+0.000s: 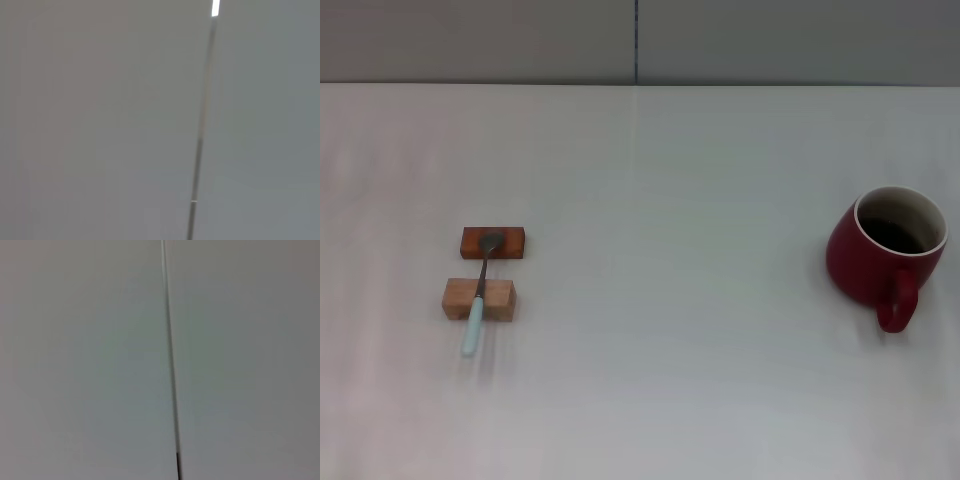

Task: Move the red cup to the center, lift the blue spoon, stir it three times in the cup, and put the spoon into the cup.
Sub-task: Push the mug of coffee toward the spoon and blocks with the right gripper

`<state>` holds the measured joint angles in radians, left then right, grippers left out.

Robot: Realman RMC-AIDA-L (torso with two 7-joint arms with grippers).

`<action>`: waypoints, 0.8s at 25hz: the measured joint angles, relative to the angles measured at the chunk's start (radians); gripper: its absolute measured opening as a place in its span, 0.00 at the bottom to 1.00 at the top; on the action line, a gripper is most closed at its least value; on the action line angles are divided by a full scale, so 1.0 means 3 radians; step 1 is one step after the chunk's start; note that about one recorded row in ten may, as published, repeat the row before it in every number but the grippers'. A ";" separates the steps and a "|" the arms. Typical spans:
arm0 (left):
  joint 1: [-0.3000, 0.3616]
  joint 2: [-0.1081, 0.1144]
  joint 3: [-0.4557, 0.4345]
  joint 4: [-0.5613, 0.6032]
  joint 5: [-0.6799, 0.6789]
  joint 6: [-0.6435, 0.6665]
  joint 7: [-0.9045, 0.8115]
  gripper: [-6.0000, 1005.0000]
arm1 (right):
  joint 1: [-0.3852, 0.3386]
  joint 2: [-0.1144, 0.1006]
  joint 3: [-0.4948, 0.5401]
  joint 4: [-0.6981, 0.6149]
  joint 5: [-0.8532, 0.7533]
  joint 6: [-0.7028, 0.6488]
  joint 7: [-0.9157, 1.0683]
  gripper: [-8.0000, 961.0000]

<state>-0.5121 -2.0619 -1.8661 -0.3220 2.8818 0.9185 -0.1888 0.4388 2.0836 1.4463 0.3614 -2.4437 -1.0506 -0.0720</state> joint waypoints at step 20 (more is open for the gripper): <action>0.0038 0.0100 -0.0029 0.0135 0.0023 0.0001 -0.0266 0.32 | -0.0030 0.0011 0.0011 -0.0003 0.0000 0.0009 0.0000 0.65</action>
<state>-0.5008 -2.0319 -1.8748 -0.2815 2.8887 0.9189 -0.2685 0.4297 2.0868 1.4497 0.3604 -2.4437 -1.0478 -0.0720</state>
